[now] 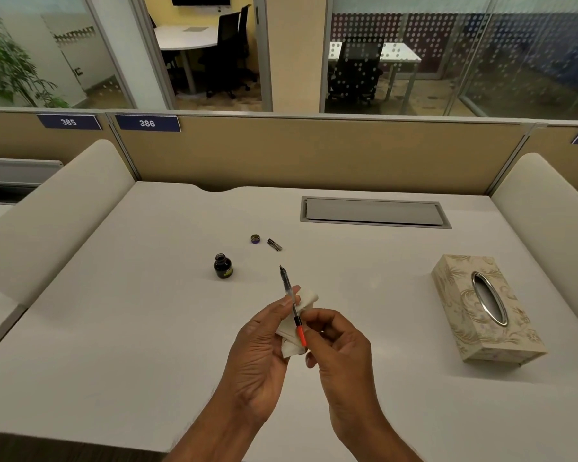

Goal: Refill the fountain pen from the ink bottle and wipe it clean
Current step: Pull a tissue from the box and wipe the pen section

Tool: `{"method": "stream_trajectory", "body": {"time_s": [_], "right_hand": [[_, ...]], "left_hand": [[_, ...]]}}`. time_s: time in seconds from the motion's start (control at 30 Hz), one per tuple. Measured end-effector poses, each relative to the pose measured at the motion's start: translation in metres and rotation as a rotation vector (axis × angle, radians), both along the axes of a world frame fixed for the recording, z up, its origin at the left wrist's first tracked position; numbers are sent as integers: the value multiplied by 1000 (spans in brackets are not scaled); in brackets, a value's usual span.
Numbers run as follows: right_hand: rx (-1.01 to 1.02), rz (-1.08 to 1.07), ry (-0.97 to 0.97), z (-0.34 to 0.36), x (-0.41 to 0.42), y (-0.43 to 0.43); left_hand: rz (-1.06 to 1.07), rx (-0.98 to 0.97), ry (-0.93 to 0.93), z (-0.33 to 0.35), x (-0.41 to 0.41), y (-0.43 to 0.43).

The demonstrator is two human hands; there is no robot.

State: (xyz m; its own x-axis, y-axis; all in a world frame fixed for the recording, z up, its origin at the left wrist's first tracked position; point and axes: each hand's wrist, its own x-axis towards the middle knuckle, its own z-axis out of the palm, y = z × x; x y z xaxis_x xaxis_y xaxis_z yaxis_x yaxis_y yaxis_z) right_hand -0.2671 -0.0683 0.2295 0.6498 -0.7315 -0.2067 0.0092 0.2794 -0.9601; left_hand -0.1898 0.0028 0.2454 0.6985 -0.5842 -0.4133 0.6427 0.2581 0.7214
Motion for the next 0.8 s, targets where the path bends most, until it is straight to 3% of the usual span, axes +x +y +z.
{"method": "stream_trajectory", "body": {"time_s": [0.43, 0.8], "right_hand": [[18, 119, 22, 4, -5, -7], [-115, 103, 27, 3, -15, 4]], "left_hand": [[41, 57, -33, 0, 1, 1], [58, 25, 33, 3, 1, -2]]}}
